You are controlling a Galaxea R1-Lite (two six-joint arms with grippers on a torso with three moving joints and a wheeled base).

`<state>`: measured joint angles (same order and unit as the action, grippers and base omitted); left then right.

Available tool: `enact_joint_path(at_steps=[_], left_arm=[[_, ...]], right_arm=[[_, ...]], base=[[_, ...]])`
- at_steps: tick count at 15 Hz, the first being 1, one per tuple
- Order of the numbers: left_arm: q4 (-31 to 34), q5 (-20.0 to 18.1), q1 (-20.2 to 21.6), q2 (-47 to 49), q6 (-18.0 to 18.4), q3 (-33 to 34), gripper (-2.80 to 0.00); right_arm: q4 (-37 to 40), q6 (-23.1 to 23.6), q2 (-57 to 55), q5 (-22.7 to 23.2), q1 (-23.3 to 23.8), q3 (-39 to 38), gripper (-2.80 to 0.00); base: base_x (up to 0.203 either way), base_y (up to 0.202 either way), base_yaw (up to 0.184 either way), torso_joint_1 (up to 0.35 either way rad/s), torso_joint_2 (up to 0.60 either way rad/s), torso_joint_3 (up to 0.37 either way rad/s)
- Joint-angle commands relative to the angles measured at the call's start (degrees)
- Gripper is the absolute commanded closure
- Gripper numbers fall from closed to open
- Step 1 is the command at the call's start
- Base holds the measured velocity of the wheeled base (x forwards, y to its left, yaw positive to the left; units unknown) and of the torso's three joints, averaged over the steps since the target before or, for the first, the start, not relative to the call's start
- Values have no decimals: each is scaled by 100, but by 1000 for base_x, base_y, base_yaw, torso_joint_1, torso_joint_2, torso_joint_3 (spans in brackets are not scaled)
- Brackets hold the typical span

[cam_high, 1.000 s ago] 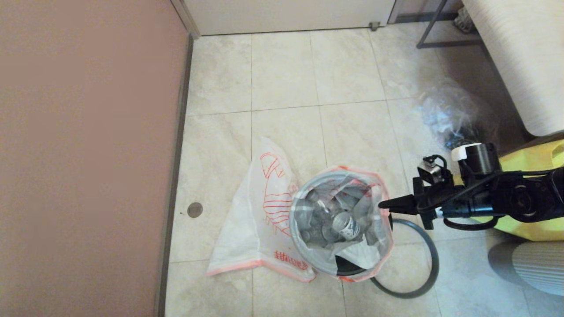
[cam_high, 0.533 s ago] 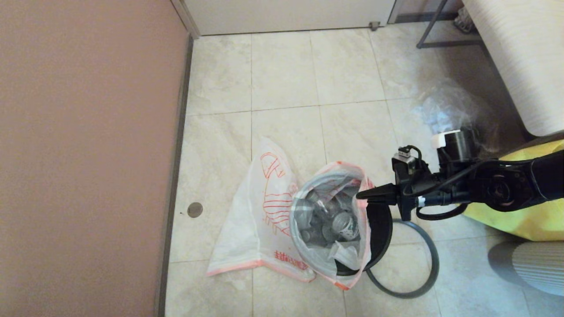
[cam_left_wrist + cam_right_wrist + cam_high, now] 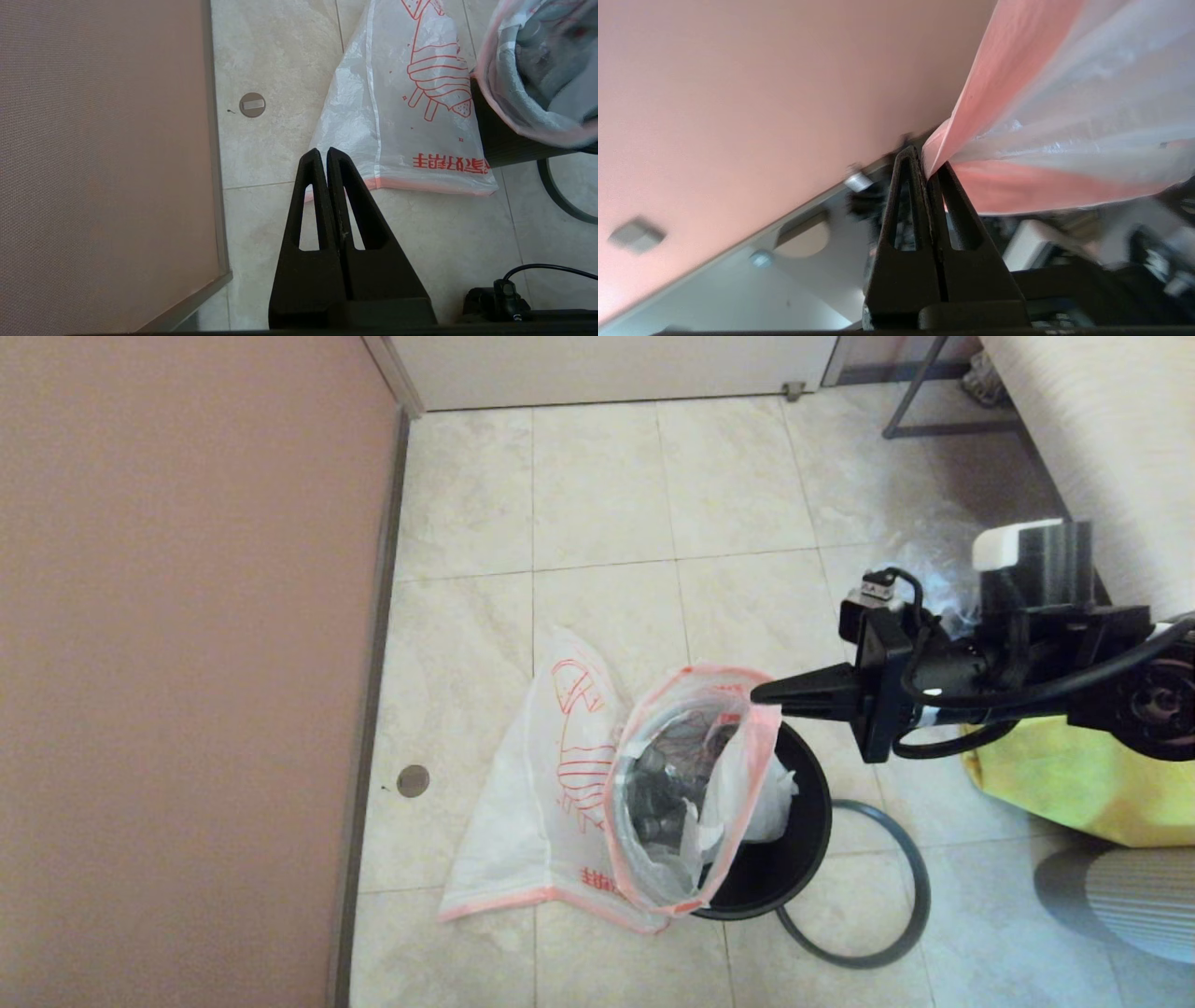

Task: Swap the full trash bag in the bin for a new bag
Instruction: Place the trash bag on the floor

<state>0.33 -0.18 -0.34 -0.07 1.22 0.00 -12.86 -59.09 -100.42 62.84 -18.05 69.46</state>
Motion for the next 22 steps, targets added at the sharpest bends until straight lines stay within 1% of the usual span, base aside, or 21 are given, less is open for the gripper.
enact_joint_path(at_steps=[1, 5, 7, 8, 11, 14, 16, 18, 19, 20, 21, 22], left_arm=[[2, 1, -1, 7, 1, 0, 0], [2, 1, -1, 6, 1, 0, 0], [2, 1, -1, 7, 1, 0, 0], [2, 1, -1, 7, 1, 0, 0], [2, 1, -1, 7, 1, 0, 0], [2, 1, -1, -1, 1, 0, 0], [2, 1, -1, 7, 1, 0, 0], [2, 1, -1, 7, 1, 0, 0], [2, 1, -1, 7, 1, 0, 0], [2, 1, -1, 7, 1, 0, 0], [2, 1, -1, 7, 1, 0, 0], [2, 1, -1, 7, 1, 0, 0]], right_arm=[[-15, -201, 559, 36, -123, 145, 0], [-15, -722, 1314, 10, -357, 588, 0], [-9, -1023, 1658, -17, -357, 915, 0], [-9, -1136, 1803, -101, -328, 1083, 0], [-6, -1404, 2179, -370, -267, 1637, 0], [40, -1473, 2430, -446, -216, 2067, 0], [5, -1587, 2490, -454, 36, 2209, 0], [-4, -1753, 2491, -455, 445, 2377, 0], [-7, -1942, 2478, -449, 710, 2575, 0], [-30, -2233, 2452, -430, 985, 2847, 0], [-171, -2502, 2386, -419, 1149, 3092, 0], [-454, -2702, 2313, -414, 1244, 3171, 0]], base=[[0, 0, 0, 0, 0, 0], [0, 0, 0, 0, 0, 0], [0, 0, 0, 0, 0, 0], [0, 0, 0, 0, 0, 0], [0, 0, 0, 0, 0, 0], [0, 0, 0, 0, 0, 0], [0, 0, 0, 0, 0, 0], [0, 0, 0, 0, 0, 0], [0, 0, 0, 0, 0, 0], [0, 0, 0, 0, 0, 0], [0, 0, 0, 0, 0, 0], [0, 0, 0, 0, 0, 0]])
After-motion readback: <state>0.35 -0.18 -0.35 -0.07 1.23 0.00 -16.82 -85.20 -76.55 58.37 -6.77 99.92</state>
